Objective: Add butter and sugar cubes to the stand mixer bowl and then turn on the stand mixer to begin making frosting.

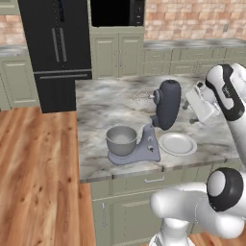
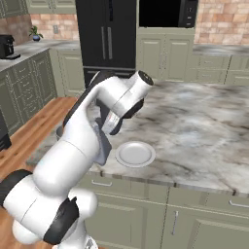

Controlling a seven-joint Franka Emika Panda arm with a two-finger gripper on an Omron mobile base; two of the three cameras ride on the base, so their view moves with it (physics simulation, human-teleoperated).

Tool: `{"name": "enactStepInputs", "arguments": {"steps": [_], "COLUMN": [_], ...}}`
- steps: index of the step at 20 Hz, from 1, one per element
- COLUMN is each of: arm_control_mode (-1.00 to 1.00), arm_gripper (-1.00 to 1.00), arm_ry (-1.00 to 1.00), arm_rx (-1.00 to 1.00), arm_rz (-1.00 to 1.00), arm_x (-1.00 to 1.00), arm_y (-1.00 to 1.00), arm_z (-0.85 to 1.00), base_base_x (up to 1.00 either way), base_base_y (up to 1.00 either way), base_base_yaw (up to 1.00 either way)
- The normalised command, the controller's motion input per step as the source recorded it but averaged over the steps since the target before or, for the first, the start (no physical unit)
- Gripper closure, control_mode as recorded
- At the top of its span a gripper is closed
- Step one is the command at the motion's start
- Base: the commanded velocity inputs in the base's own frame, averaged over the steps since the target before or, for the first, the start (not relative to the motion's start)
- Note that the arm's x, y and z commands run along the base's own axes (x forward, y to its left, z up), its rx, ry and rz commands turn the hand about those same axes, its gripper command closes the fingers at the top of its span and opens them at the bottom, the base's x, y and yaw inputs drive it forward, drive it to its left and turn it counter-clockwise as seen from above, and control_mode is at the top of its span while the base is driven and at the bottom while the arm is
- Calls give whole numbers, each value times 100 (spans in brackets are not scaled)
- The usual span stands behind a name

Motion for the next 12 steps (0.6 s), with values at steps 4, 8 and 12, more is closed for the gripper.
{"name": "enactStepInputs", "arguments": {"steps": [4, 8, 12], "arm_control_mode": [-100, -100, -100], "arm_gripper": [-100, -100, -100], "arm_ry": [-1, -9, -7], "arm_rx": [27, 25, 23], "arm_rz": [0, 0, 0], "arm_x": [53, 64, 58], "arm_y": [-76, -31, 0], "arm_z": [0, 0, 0], "base_base_x": [0, 0, 0], "base_base_y": [0, 0, 0], "base_base_yaw": [0, 0, 0]}}
